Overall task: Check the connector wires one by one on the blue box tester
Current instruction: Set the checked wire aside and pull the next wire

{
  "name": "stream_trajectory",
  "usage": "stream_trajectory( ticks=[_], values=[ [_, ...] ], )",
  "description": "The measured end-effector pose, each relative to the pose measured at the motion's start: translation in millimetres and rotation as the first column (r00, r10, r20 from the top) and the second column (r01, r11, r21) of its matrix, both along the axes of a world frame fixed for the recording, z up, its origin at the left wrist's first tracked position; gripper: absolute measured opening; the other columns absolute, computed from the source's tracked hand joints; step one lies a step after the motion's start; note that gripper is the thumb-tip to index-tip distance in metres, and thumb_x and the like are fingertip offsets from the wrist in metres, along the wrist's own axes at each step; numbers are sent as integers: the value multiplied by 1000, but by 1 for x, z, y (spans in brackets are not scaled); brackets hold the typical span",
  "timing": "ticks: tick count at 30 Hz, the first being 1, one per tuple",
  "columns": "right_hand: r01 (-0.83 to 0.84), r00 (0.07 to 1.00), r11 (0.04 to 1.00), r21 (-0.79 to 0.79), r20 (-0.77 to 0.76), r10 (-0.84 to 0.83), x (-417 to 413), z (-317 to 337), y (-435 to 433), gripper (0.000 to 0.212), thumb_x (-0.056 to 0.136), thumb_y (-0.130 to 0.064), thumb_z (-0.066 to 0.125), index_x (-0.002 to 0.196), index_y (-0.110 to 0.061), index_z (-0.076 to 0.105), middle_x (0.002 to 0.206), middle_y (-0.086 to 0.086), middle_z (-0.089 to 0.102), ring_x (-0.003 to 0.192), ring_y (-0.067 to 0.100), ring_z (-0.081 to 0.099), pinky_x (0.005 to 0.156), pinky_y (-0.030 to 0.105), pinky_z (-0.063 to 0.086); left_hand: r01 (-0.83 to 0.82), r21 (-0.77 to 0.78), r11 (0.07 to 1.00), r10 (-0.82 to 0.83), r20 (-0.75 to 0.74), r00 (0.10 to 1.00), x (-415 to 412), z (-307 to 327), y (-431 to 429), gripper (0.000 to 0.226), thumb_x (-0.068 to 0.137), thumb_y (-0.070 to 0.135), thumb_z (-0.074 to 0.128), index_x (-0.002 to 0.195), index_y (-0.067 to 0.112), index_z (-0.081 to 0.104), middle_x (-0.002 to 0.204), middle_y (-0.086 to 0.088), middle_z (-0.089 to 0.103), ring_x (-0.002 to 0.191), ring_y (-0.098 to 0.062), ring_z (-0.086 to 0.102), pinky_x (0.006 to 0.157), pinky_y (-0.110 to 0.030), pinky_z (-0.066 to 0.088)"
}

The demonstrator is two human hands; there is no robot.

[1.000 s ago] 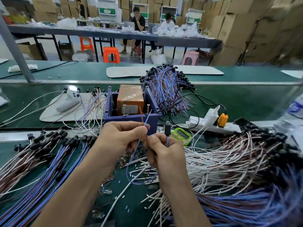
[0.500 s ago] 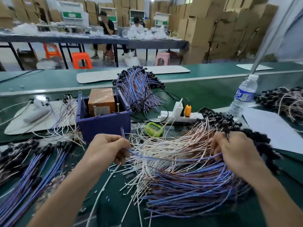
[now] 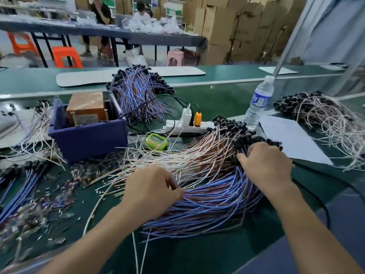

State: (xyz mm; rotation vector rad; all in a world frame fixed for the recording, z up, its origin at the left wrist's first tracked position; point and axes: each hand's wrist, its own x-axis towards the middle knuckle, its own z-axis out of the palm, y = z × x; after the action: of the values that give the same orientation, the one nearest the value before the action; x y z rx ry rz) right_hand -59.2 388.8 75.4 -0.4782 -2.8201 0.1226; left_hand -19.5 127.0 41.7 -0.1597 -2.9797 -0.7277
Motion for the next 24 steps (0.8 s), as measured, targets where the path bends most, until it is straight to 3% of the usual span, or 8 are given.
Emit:
stream_trajectory(
  ticks=[2, 4, 8, 10, 13, 15, 19, 24],
  values=[
    [32, 998, 998, 51, -54, -29, 3, -7, 1, 34, 86, -52, 70, 78, -20, 65, 76, 6, 69, 77, 33, 69, 66, 34, 49, -40, -59, 997, 33, -109, 993, 3, -8, 1, 28, 69, 76, 71, 71, 48, 70, 55, 26, 52, 60, 1, 52, 54, -22, 36],
    [59, 991, 996, 66, -124, -50, 5, -14, 0, 26, 85, -43, 73, 78, -21, 63, 72, 5, 69, 71, 31, 67, 62, 31, 43, -86, -41, 995, 77, -175, 982, 4, -10, -2, 39, 65, 79, 72, 95, 56, 72, 65, 29, 50, 72, -6, 54, 61, -26, 35],
    [46, 966, 999, 2, -256, -44, 10, -18, -5, 23, 82, -15, 74, 71, -20, 55, 51, -1, 54, 48, 25, 45, 57, 29, 31, -142, -42, 989, 132, -194, 972, 4, -6, -8, 64, 66, 83, 68, 124, 59, 62, 90, 32, 61, 101, -7, 63, 69, -29, 36],
    [-24, 952, 1000, -20, -306, 17, 13, -18, -17, 27, 81, -3, 71, 66, -20, 55, 46, -4, 50, 43, 22, 42, 56, 28, 26, -175, -21, 984, 169, -181, 969, 4, -4, -10, 60, 69, 85, 58, 121, 56, 65, 96, 26, 67, 100, -10, 65, 70, -30, 37],
    [-180, 938, 982, -58, -311, 154, 20, -21, -49, 30, 83, -5, 71, 64, -23, 57, 46, -11, 48, 44, 4, 40, 56, 25, 26, -206, 77, 975, 212, -82, 974, 3, 0, -18, 50, 67, 82, 47, 96, 52, 74, 73, 15, 62, 87, -17, 65, 68, -30, 40],
    [-322, 924, 938, -126, -256, 283, 23, -26, -78, 28, 86, -11, 71, 66, -27, 58, 50, -14, 51, 49, -3, 42, 55, 22, 28, -219, 181, 959, 225, -14, 974, 3, 5, -26, 38, 67, 75, 51, 83, 51, 74, 63, 13, 62, 78, -15, 65, 69, -30, 46],
    [-528, 849, 821, -217, -165, 503, 24, -32, -146, 24, 83, -16, 70, 69, -28, 54, 62, -11, 57, 60, 15, 53, 63, 28, 36, -296, 366, 882, 304, 38, 952, 6, 10, -45, 13, 78, 60, 70, 70, 50, 73, 65, 24, 69, 71, -6, 66, 67, -30, 49],
    [-681, 726, 670, -295, -150, 672, 24, -32, -223, 15, 78, -18, 72, 82, -29, 64, 81, -1, 71, 79, 27, 65, 63, 29, 36, -421, 384, 822, 465, -26, 885, 14, 5, -88, 21, 85, 50, 71, 66, 57, 70, 69, 25, 71, 76, -9, 67, 64, -29, 47]
  ],
)
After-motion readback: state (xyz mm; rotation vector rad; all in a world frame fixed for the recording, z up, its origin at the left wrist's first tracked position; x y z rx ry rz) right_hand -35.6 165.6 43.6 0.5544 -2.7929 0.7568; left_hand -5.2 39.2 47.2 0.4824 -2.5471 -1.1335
